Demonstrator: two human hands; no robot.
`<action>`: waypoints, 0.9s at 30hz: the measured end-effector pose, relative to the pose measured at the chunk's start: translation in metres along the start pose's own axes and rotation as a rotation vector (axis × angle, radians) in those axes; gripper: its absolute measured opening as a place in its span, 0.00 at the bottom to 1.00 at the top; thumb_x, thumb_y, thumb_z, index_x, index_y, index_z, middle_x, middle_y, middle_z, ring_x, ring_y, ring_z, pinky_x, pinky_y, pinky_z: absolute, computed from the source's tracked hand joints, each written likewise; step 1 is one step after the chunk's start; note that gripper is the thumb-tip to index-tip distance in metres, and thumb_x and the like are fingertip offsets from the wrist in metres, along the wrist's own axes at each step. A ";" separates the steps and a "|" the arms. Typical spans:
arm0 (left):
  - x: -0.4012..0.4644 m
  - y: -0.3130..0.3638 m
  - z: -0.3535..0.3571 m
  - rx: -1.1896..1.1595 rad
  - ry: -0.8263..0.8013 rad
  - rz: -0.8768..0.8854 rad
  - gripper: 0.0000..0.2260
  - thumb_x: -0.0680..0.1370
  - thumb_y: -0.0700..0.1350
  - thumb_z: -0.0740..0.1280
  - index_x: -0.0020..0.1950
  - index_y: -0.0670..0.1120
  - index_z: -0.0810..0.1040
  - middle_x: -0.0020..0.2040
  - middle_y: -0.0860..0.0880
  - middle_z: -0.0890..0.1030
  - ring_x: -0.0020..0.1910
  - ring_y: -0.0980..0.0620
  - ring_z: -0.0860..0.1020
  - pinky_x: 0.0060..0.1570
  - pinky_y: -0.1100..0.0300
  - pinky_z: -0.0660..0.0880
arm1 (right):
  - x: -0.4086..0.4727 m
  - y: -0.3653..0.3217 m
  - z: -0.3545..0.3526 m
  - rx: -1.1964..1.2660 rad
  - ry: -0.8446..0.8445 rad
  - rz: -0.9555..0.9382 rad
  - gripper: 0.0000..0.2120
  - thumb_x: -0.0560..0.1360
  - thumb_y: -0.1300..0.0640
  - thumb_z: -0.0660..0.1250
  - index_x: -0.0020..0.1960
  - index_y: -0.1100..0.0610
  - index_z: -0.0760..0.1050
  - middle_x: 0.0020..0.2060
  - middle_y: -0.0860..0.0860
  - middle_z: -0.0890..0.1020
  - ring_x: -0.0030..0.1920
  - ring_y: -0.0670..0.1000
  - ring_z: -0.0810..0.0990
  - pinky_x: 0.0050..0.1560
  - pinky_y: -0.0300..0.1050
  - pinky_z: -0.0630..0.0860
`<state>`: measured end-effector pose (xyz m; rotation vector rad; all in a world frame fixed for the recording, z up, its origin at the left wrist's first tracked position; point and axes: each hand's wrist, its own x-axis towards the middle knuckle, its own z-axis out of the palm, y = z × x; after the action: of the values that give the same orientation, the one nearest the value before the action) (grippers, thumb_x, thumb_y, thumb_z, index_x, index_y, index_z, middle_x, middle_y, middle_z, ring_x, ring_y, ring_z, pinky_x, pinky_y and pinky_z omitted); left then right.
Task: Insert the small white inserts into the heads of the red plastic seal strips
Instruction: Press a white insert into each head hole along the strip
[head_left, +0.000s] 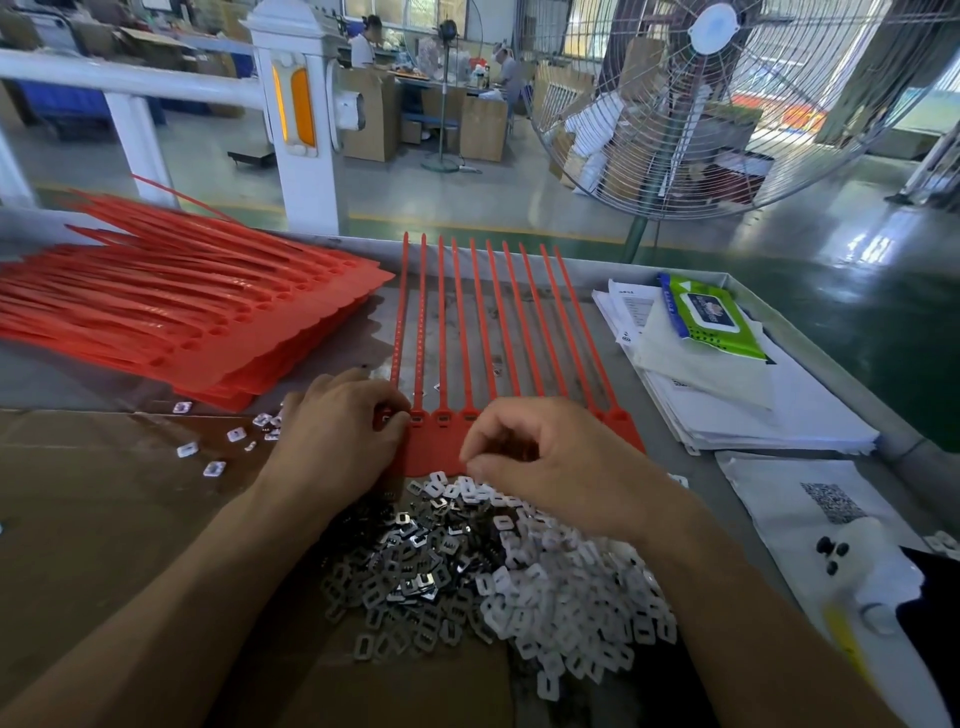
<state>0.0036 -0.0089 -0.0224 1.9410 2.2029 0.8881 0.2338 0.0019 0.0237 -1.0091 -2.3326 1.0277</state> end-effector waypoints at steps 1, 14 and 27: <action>0.000 0.000 0.000 -0.004 0.001 0.001 0.06 0.78 0.54 0.68 0.53 0.59 0.82 0.50 0.60 0.75 0.59 0.51 0.72 0.60 0.47 0.62 | 0.000 0.003 -0.004 0.011 0.084 0.024 0.04 0.78 0.54 0.73 0.46 0.46 0.82 0.41 0.43 0.84 0.38 0.39 0.81 0.40 0.32 0.76; 0.000 0.000 -0.001 0.011 -0.002 0.008 0.07 0.78 0.53 0.67 0.53 0.58 0.83 0.53 0.58 0.78 0.59 0.50 0.73 0.61 0.46 0.64 | -0.004 0.064 -0.043 0.050 0.687 0.520 0.06 0.75 0.57 0.71 0.39 0.53 0.83 0.27 0.45 0.83 0.22 0.38 0.73 0.27 0.35 0.69; 0.000 0.000 0.000 0.017 -0.013 0.001 0.07 0.79 0.54 0.67 0.55 0.58 0.83 0.53 0.58 0.76 0.59 0.51 0.72 0.61 0.46 0.63 | 0.005 0.071 -0.040 0.043 0.671 0.610 0.09 0.75 0.53 0.75 0.36 0.53 0.83 0.21 0.43 0.79 0.21 0.38 0.75 0.29 0.39 0.69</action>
<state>0.0036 -0.0090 -0.0219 1.9492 2.2101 0.8574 0.2863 0.0578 -0.0040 -1.7751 -1.4807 0.7499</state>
